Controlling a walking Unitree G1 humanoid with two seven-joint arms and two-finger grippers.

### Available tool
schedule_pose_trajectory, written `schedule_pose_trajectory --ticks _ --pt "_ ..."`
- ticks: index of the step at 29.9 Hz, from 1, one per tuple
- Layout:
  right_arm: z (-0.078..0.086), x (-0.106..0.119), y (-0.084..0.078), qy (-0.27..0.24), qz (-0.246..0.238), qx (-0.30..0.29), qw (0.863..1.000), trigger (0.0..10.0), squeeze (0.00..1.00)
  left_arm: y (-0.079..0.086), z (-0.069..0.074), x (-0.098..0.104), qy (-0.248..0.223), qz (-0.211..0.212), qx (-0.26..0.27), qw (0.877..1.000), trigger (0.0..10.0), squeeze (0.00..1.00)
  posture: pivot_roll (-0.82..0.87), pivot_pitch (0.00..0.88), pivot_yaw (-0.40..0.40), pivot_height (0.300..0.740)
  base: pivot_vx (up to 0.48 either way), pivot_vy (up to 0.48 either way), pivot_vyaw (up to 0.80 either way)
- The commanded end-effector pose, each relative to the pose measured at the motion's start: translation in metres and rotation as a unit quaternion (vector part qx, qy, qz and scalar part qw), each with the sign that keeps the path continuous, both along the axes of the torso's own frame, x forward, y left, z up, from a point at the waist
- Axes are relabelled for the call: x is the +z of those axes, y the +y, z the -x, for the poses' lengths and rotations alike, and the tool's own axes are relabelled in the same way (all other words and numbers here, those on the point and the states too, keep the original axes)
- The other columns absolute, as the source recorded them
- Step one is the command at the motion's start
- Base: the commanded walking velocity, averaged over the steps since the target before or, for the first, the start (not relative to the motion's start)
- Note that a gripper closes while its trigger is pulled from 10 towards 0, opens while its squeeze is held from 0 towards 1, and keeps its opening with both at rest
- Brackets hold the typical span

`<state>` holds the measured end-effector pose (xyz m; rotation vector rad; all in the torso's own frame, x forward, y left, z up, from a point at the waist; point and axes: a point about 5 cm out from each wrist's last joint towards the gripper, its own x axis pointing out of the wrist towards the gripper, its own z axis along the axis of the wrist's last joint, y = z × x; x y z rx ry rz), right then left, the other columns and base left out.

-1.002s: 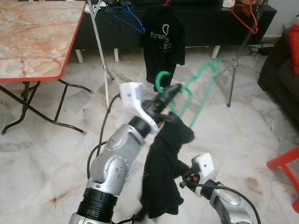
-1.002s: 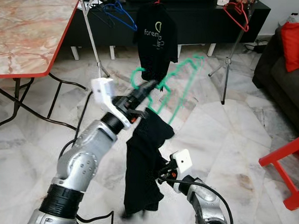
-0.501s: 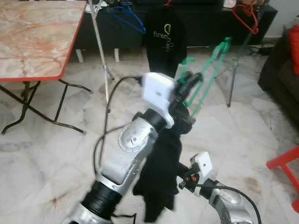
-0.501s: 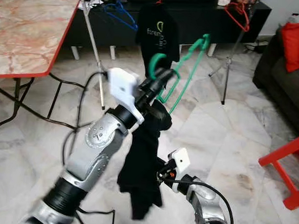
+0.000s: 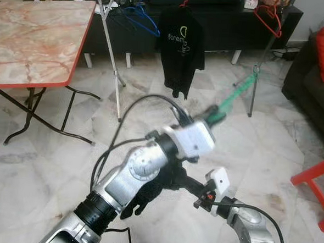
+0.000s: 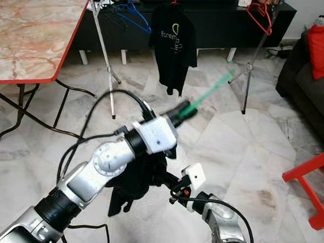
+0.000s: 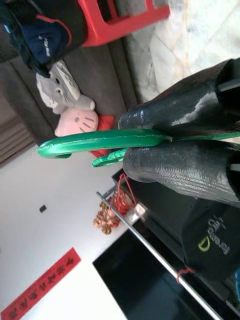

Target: Hang hanger

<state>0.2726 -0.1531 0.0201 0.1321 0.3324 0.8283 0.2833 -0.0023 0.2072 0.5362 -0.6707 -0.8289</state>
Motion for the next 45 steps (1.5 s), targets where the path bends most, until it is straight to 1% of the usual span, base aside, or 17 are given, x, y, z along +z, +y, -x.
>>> schedule_pose_trajectory --ticks 1,2,3,5,6,7,8,10,11,14,15,17,19,25,32,38,45 --pt "0.002 -0.001 0.001 0.0 0.002 0.006 1.0 0.0 0.0 -0.004 0.004 0.006 -0.011 0.009 -0.017 1.0 10.0 0.0 -0.04 0.08 0.0 0.74 0.0 0.0 0.0" --pt "0.002 -0.001 0.001 0.001 0.003 0.007 1.0 0.0 0.0 -0.004 0.002 0.008 0.039 0.061 -0.016 0.997 10.0 0.0 -0.04 0.077 0.0 0.74 0.0 0.0 0.0" --pt "0.003 -0.001 0.001 0.002 0.004 0.008 1.0 0.0 0.0 -0.001 -0.003 0.015 0.129 0.164 -0.015 0.978 10.0 0.0 -0.04 0.077 0.001 0.74 0.0 0.0 0.0" --pt "0.003 -0.002 0.001 0.002 0.004 0.009 1.0 0.0 0.0 0.004 -0.011 0.022 0.208 0.268 -0.011 0.941 10.0 0.0 -0.04 0.077 0.001 0.74 0.0 0.0 0.0" --pt "0.003 -0.002 0.001 0.003 0.004 0.009 1.0 0.0 0.0 0.007 -0.014 0.024 0.238 0.31 -0.009 0.92 10.0 0.0 -0.04 0.077 0.001 0.74 0.0 0.0 0.0" --pt "0.003 -0.002 0.001 0.003 0.004 0.009 1.0 0.0 0.0 0.007 -0.014 0.024 0.238 0.31 -0.009 0.92 10.0 0.0 -0.04 0.077 0.001 0.74 0.0 0.0 0.0" --pt "0.004 -0.003 0.001 0.004 0.004 0.009 1.0 0.0 0.0 0.015 -0.023 0.026 0.31 0.417 -0.005 0.854 10.0 0.0 -0.04 0.073 0.003 0.74 0.0 0.0 0.0" --pt "0.004 -0.003 0.001 0.005 0.005 0.009 1.0 0.0 0.0 0.02 -0.029 0.022 0.35 0.47 -0.004 0.81 10.0 0.0 -0.04 0.072 0.002 0.74 0.0 0.0 0.0" --pt "0.004 -0.003 0.001 0.005 0.004 0.009 1.0 0.0 0.0 0.021 -0.029 0.021 0.357 0.477 -0.004 0.803 10.0 0.0 -0.04 0.072 0.002 0.74 0.0 0.0 0.0" --pt "0.004 -0.003 0.001 0.005 0.005 0.009 1.0 0.0 0.0 0.021 -0.029 0.021 0.351 0.471 -0.002 0.809 10.0 0.0 -0.04 0.072 0.002 0.74 0.0 0.0 0.0" --pt "0.004 -0.003 0.001 0.006 0.005 0.009 1.0 0.0 0.0 0.015 -0.022 0.025 0.25 0.36 0.018 0.899 10.0 0.0 -0.04 0.074 0.0 0.74 0.0 0.0 0.0" --pt "0.005 -0.004 0.0 0.007 0.006 0.01 1.0 0.0 0.0 0.007 -0.014 0.028 0.154 0.249 0.021 0.956 10.0 0.0 -0.04 0.074 0.0 0.74 0.0 0.0 0.0" --pt "0.005 -0.004 0.0 0.009 0.005 0.012 1.0 0.0 0.0 0.004 -0.009 0.029 0.11 0.217 0.018 0.97 10.0 0.0 -0.04 0.077 -0.003 0.74 0.0 0.0 0.0" --pt "0.006 -0.005 0.001 0.01 0.005 0.015 1.0 0.0 0.0 0.011 -0.01 0.035 0.137 0.261 0.009 0.955 10.0 0.0 -0.03 0.08 -0.001 0.74 0.0 0.0 0.0" --pt "0.005 -0.009 -0.002 0.012 0.028 -0.01 0.999 0.0 0.0 0.021 -0.024 0.021 0.119 0.195 0.077 0.971 10.0 0.0 -0.03 0.082 0.002 0.74 0.0 0.0 0.0" --pt "-0.005 -0.012 -0.029 0.003 0.084 -0.162 0.983 0.0 0.0 0.093 -0.054 -0.016 0.152 0.113 0.228 0.955 10.0 0.0 -0.03 0.082 0.002 0.74 0.0 0.0 0.0" --pt "-0.018 -0.002 -0.051 -0.015 0.07 -0.312 0.947 0.0 0.0 0.14 -0.052 -0.044 0.172 0.07 0.303 0.935 10.0 0.0 -0.02 0.091 0.009 0.74 0.0 0.0 0.0"
